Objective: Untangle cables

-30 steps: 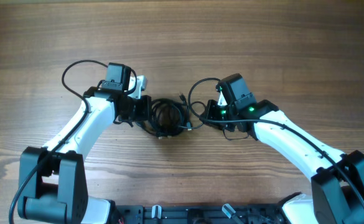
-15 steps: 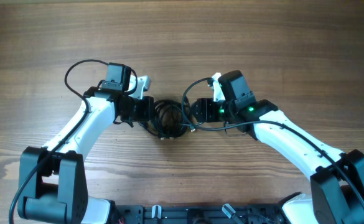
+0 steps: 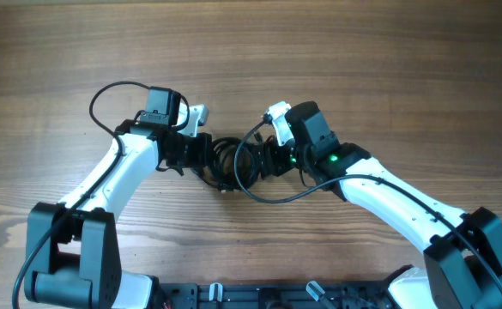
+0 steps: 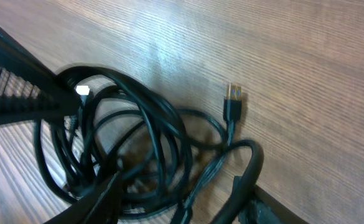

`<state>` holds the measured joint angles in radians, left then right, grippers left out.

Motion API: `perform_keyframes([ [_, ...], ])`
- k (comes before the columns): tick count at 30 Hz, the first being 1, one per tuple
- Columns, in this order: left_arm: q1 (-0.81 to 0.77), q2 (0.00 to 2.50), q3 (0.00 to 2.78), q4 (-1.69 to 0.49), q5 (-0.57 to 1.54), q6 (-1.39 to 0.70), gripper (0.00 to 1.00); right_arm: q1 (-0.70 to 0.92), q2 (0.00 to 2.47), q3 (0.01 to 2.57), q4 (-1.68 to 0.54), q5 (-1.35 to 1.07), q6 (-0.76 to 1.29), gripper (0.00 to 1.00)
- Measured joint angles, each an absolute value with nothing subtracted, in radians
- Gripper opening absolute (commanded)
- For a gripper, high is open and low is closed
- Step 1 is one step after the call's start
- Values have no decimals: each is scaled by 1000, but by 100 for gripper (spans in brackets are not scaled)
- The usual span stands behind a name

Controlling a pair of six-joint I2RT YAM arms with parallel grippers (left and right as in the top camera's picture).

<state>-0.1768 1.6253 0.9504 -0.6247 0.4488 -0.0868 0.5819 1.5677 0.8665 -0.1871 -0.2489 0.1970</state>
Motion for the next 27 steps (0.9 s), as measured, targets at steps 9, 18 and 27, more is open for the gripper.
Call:
perform_keyframes([
  [9,-177,1625,950,-625,455,-84,6,582,1567,871,-384,-224,204,89],
  [18,-177,1625,950,-625,455,-83,6,579,1441,1091,-407,-269,133,84],
  [27,-176,1625,950,-633,481,-43,14,579,1661,1089,-318,-281,54,66],
])
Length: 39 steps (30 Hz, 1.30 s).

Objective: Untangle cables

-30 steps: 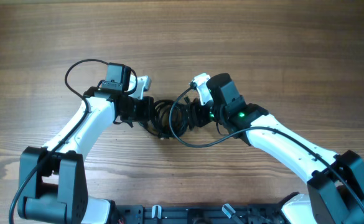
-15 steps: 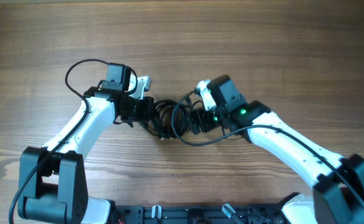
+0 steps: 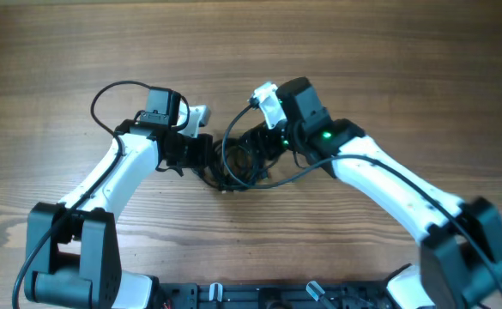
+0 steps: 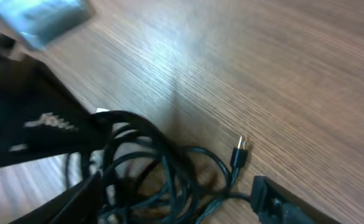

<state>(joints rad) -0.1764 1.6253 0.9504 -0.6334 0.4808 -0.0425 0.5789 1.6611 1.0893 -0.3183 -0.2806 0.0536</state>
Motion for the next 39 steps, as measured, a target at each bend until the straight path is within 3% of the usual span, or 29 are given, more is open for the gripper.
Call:
perform_keyframes([
  [4,-177,1625,950,-638,525,-8,16,579,1729,1089,-290,-288,46,64],
  [8,-177,1625,950,-639,534,1,24,579,1763,1089,-290,-316,41,46],
  [11,-177,1625,950,-639,542,2,41,579,1766,1089,-282,-322,36,45],
  [12,-177,1625,950,-639,545,7,54,579,1766,1089,-282,-322,35,45],
  [15,-177,1625,950,-639,548,13,62,579,1766,1089,-282,-322,35,45],
  [20,-177,1625,950,-639,548,14,64,579,1766,1089,-282,-325,41,46],
  [25,-176,1625,950,-635,548,14,36,579,1766,1089,-282,-331,93,47],
  [30,-176,1625,950,-636,552,14,33,579,1766,1089,-294,-333,105,51],
  [39,-177,1623,950,-634,435,-50,57,579,1766,1089,-388,-333,109,56],
])
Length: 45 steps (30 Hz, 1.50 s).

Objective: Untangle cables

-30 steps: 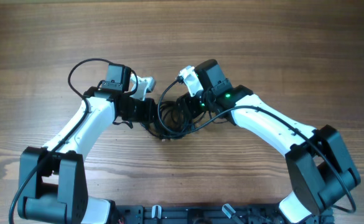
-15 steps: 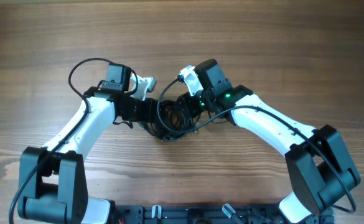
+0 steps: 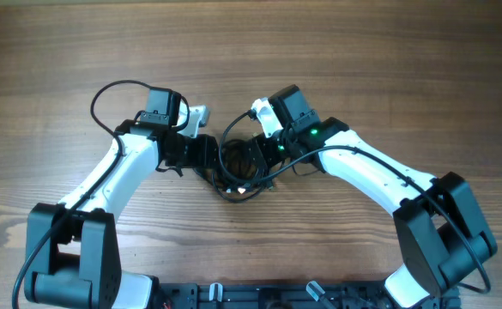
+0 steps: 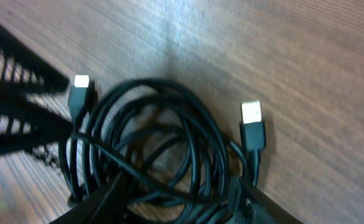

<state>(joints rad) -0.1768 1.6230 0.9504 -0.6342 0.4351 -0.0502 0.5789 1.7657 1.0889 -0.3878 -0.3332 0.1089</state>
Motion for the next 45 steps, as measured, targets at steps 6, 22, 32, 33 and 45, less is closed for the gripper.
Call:
perform_keyframes([
  [6,-177,1623,950,-632,387,-79,60,579,1766,1089,-442,-335,345,65],
  [22,-177,1623,950,-636,168,-268,66,604,1767,1086,-255,-568,950,77],
  [32,-177,1623,950,-639,115,-314,69,768,1768,1085,-368,-444,1037,50],
  [33,-177,1623,950,-639,115,-314,69,775,1768,1085,-368,-423,1051,48],
  [45,-177,1623,950,-639,109,-317,72,824,1773,1085,-331,-173,1237,29],
])
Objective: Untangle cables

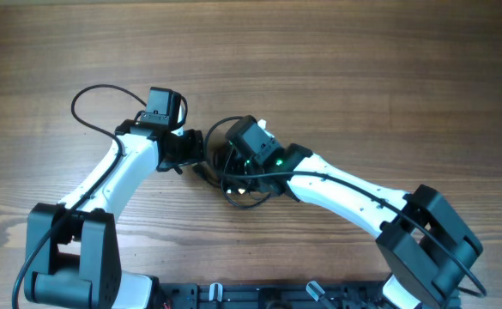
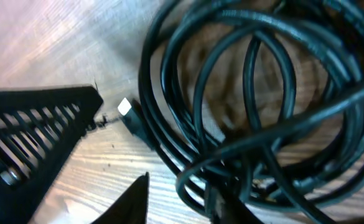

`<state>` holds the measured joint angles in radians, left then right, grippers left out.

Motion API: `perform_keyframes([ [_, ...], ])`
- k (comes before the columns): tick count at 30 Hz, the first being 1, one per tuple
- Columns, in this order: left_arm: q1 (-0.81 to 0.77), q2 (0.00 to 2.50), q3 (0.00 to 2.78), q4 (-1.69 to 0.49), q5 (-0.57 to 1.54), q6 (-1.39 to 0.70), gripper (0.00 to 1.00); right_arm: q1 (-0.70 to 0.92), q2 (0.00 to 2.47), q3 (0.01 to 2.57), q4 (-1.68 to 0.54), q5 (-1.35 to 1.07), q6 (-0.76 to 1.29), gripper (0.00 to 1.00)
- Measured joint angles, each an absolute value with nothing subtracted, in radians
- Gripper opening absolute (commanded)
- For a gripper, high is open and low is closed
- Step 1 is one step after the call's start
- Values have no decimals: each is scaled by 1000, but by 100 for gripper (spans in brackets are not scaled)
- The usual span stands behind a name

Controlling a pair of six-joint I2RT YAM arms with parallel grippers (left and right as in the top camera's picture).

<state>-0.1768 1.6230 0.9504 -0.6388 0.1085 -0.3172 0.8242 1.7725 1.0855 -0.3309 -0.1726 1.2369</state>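
Observation:
A tangle of black cables (image 1: 235,194) lies on the wood table between my two arms. In the right wrist view its coils (image 2: 275,81) fill most of the frame, with a white-tipped plug (image 2: 126,109) at their left edge. My right gripper (image 2: 182,186) is open low over the coils, one strand looping between its fingers and the right finger buried among strands. In the overhead view the right gripper (image 1: 226,163) sits over the tangle's left part. My left gripper (image 1: 194,148) is shut on the tangle's left edge; its ribbed finger (image 2: 38,134) shows beside the plug.
Bare wooden tabletop (image 1: 362,69) surrounds the tangle. A thin black wire loop (image 1: 87,99) arches off the left arm at the far left. The two grippers are very close together.
My right gripper has moved left and down onto the coils, which now fill its view; the USB plug seen before is out of frame. The left gripper shifted slightly left.
First my right gripper was open at the tangle's right side, a USB plug lying beyond. Then it stood higher and farther back. Later it was over the coil with two plugs showing. Now it is among the strands by the left gripper, which kept its hold.

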Motion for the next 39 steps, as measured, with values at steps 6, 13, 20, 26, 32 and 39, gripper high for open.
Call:
perform_keyframes([
  [6,-177,1623,950,-639,109,-318,73,824,1857,1085,-273,-160,1256,25],
  [13,-177,1623,950,-639,108,-318,81,819,1868,1085,-268,-195,1166,4],
  [20,-177,1623,950,-635,164,-321,83,795,1771,1085,-275,-253,994,4],
  [26,-177,1623,950,-616,264,-324,54,789,1726,1085,-213,-368,943,4],
  [32,-167,1618,951,-603,290,-331,54,706,1726,1073,-88,-653,936,4],
  [39,-170,1617,951,-610,361,-266,66,594,1724,1072,-57,-771,936,4],
])
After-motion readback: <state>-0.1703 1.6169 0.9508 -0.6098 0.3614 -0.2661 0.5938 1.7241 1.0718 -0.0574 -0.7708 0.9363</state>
